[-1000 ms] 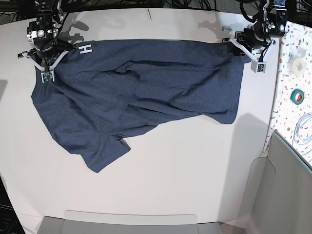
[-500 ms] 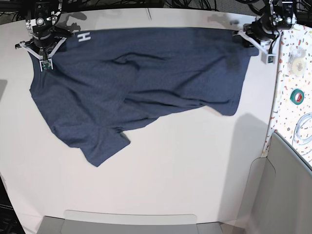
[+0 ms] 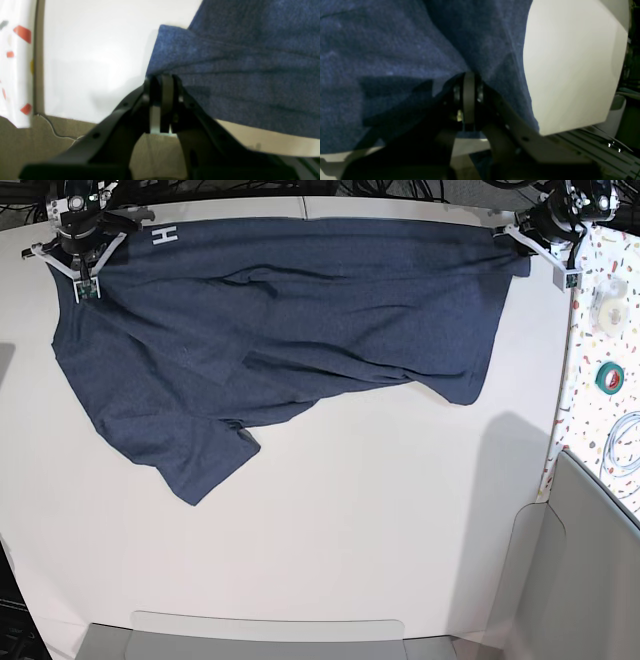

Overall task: Layout the t-shirt on the table in an organized manner, then fold the t-shirt properly
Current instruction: 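Hold the shirt edge with both grippers and drag it away from the hem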

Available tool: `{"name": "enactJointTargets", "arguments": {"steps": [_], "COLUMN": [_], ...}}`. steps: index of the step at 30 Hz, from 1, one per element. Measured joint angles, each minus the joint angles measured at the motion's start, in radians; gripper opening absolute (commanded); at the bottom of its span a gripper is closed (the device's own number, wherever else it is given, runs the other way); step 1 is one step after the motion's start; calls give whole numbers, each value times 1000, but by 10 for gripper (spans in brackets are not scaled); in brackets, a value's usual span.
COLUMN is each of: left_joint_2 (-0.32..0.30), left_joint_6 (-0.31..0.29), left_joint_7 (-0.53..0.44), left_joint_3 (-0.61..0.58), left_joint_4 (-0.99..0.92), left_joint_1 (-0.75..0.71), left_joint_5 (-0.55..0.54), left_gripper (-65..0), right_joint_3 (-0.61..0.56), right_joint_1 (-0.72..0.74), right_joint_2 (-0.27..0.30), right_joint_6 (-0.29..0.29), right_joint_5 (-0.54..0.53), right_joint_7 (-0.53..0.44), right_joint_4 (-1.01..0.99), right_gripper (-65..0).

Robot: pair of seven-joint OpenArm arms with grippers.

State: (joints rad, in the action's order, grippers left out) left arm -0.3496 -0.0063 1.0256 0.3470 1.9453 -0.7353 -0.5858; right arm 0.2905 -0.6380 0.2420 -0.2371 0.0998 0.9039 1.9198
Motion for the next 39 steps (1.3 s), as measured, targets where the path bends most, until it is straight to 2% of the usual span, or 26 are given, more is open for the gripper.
{"name": "enactJointTargets", "arguments": {"steps": [6,16,24,36,39], "left_joint_2": [17,20,19,19,19], "left_joint_6": [-2,5,-1,2,2], "left_joint_7": [0,-2,21,18,17], "left_joint_3": [0,-28,-26,-26,-26], "left_joint_4": [25,29,18,18,18], "left_joint_1": [-50,-45,40,33,31], "left_joint_5": [-1,11,10,11,11], "left_gripper": [-611,-611,-611,-611,-611], "right_joint_3": [2,2,3,3,2], "right_joint_1": [-30,-44,-13,-16,-19], "right_joint_2": [1,-2,-7,-1,18], "right_joint_6": [2,2,-2,-2,-6], "right_joint_5": [8,14,18,16,9], "right_joint_7": [29,52,103,94,96], "right_joint_4": [20,31,31,29,27], "right_gripper": [-650,-650,-650,-650,-650]}}
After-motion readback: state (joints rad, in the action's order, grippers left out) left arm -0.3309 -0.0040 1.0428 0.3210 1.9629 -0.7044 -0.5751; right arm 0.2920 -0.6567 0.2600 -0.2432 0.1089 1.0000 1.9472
